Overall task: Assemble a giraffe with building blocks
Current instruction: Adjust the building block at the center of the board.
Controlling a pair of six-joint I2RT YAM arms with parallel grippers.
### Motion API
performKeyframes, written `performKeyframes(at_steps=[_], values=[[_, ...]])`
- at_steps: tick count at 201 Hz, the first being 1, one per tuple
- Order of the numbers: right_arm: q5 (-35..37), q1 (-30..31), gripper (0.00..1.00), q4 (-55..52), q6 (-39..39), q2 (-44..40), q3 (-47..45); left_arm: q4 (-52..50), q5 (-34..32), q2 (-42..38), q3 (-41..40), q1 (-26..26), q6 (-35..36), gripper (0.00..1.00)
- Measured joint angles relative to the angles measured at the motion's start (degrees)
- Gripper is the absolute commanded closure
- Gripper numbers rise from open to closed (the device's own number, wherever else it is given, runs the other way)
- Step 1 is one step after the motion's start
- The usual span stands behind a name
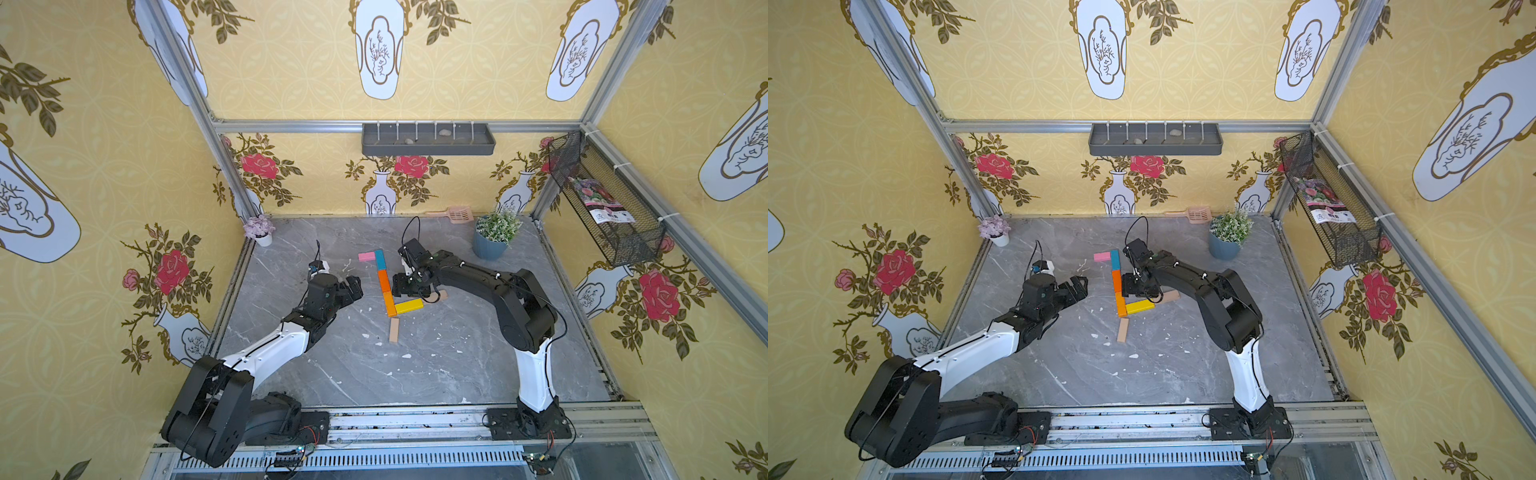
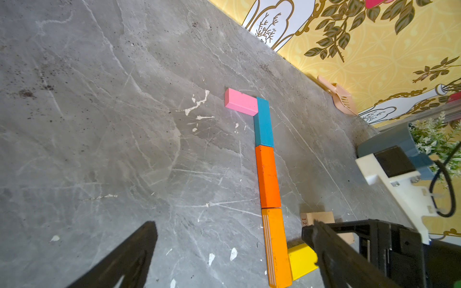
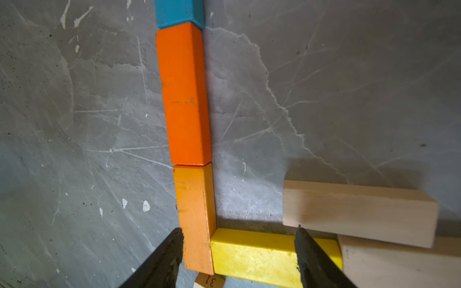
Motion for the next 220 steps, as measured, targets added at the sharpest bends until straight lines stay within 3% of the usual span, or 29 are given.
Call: performKeyframes(at_steps=[113,220], values=[[-0.7,-0.5,0.29,1.5,0.2,1.2,-0.3,0.0,0.2,-0.3,0.0,0.0,0.0,0.01],[0.4,-7.3,0.29,4.0,-4.7,6.6,7.0,0.0,0.0,-1.0,0.0,0.0,0.0,0.01]])
